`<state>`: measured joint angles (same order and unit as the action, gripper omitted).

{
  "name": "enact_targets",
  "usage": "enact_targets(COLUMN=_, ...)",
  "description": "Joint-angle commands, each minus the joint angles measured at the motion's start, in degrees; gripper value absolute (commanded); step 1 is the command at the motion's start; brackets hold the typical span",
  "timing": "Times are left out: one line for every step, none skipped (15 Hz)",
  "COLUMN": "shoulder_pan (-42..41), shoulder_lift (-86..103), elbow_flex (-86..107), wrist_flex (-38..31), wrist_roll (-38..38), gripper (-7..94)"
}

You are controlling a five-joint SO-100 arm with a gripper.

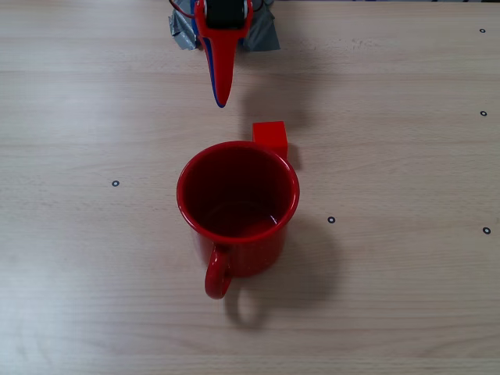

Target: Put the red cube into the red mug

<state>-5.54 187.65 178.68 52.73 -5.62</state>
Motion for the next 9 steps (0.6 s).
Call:
enact_targets(shoulder_pan=0.97, shoulder_lift=3.34, elbow_flex=2.90, wrist_flex=-0.88, wrist_roll=5.27, gripper=0)
enact_targets(shoulder_pan=0.97, shoulder_lift=3.34, elbow_flex=3.08, wrist_flex=-1.41, wrist_roll=5.80, gripper=0)
enact_targets(shoulder_pan=0.97, shoulder_lift=3.34, elbow_flex=3.16, wrist_flex=-1.58, wrist_roll=5.89, gripper=0)
enact_targets(shoulder_pan=0.97, shoulder_lift=3.34, elbow_flex=3.16, wrist_flex=-1.67, wrist_roll=5.71, gripper=0)
enact_targets(shoulder_pan=0.97, shoulder_lift=3.34, elbow_flex=3.16, wrist_flex=-1.67, wrist_roll=5.63, gripper=0)
enact_targets(shoulder_pan=0.88, shoulder_lift=3.34, elbow_flex=3.25, wrist_flex=-1.93, wrist_roll=5.80, gripper=0)
enact_targets(shoulder_pan=0.62, shoulder_lift=3.34, elbow_flex=3.25, wrist_flex=-1.93, wrist_roll=5.71, gripper=0)
enact_targets(shoulder_pan=0.62, shoulder_lift=3.34, elbow_flex=3.25, wrist_flex=-1.93, wrist_roll=5.71, gripper=0)
enact_targets(shoulder_pan=0.62, shoulder_lift=3.34, elbow_flex=3.25, wrist_flex=-1.93, wrist_roll=5.71, gripper=0)
